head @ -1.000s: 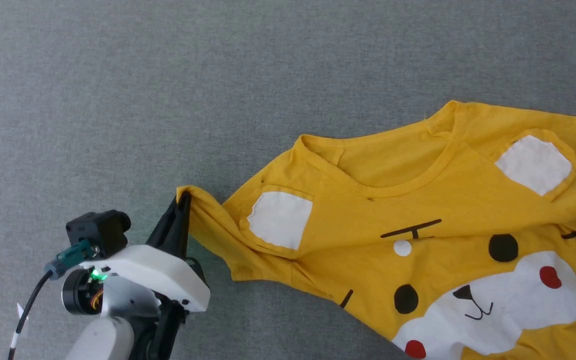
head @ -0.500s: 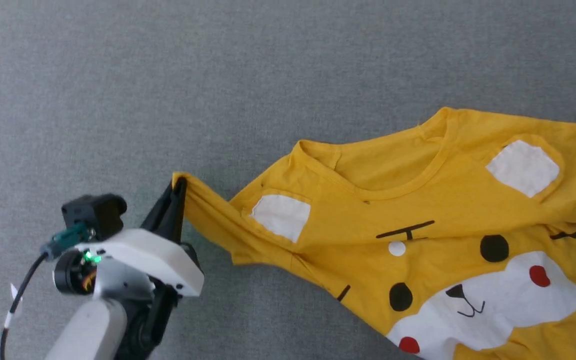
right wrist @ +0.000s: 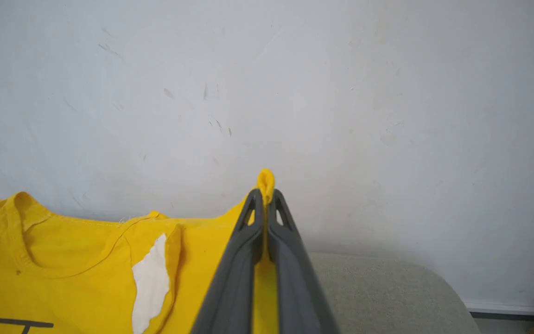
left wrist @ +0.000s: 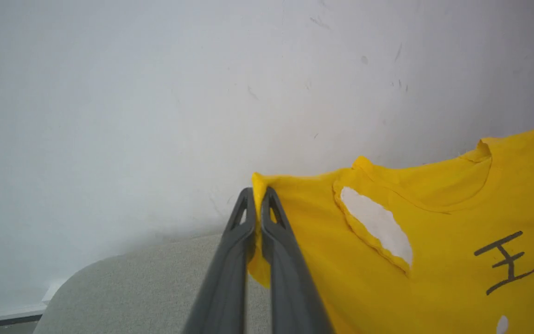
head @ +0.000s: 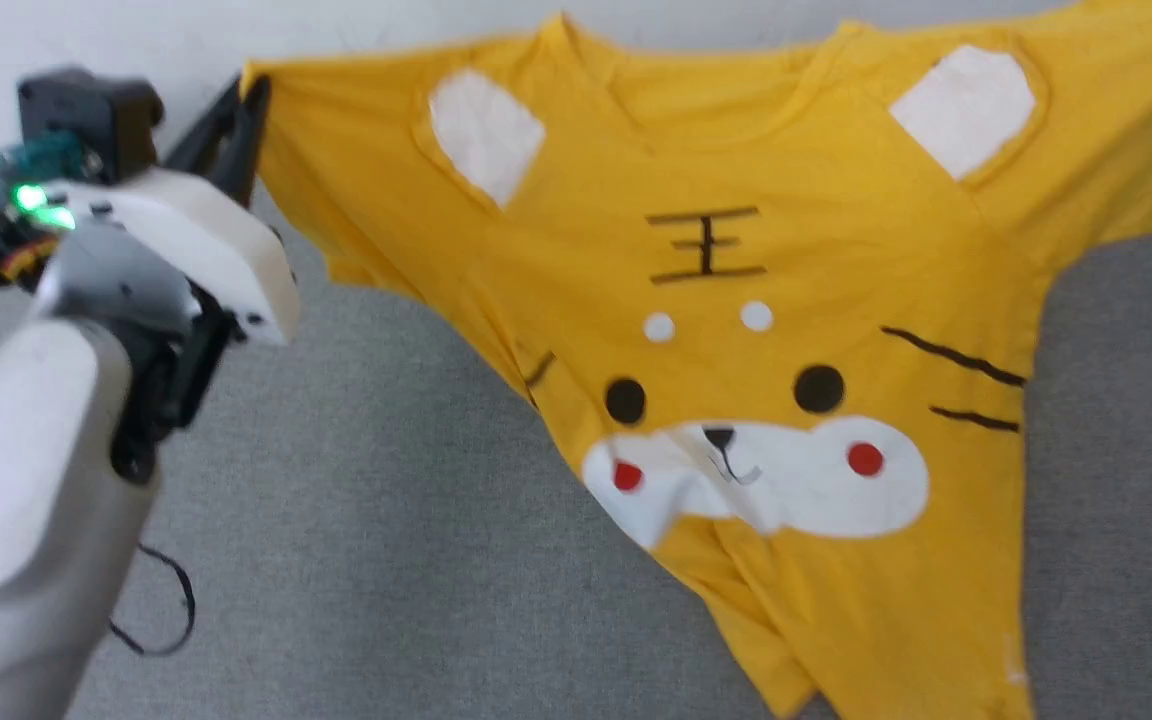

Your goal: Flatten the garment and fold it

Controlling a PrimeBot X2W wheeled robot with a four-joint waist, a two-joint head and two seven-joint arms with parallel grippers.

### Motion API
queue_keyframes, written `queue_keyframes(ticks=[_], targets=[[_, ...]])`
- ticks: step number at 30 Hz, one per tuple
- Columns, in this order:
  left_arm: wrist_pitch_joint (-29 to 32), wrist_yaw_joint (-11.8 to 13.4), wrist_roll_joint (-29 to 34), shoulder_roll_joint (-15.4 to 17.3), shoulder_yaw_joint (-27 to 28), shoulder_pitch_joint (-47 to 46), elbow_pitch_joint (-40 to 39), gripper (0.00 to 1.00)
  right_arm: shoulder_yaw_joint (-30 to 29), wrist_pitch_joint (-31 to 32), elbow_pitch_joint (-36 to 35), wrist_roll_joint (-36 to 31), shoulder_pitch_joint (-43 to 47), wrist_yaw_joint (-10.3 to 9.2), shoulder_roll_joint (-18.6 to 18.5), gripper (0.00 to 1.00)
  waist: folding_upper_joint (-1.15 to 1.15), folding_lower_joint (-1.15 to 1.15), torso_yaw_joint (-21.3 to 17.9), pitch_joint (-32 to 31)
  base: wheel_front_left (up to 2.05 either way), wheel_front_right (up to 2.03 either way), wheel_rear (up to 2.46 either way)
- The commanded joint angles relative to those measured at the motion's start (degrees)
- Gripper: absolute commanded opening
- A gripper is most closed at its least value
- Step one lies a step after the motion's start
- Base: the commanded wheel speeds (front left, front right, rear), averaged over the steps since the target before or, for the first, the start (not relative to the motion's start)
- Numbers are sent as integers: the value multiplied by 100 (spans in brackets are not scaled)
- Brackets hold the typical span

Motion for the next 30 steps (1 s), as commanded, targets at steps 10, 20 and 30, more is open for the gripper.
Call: queue_keyframes(ticks=[10, 20, 30], targets=[[742, -514, 133, 358, -97, -1558, 571, 0, 716, -6, 439, 41, -1087, -5, -182, 0, 0, 1, -494, -1279, 0, 0, 0], [1592, -463, -401, 383, 70, -1810, 340, 0, 891, 561, 182, 315, -1193, -5, -375, 0, 0, 1, -598, -1537, 0, 0, 0], [2132, -4, -734, 288, 282, -1849, -35, 0, 761, 1307, -116, 391, -1457, -5, -282, 0, 0, 1, -678, -673, 0, 0, 0]])
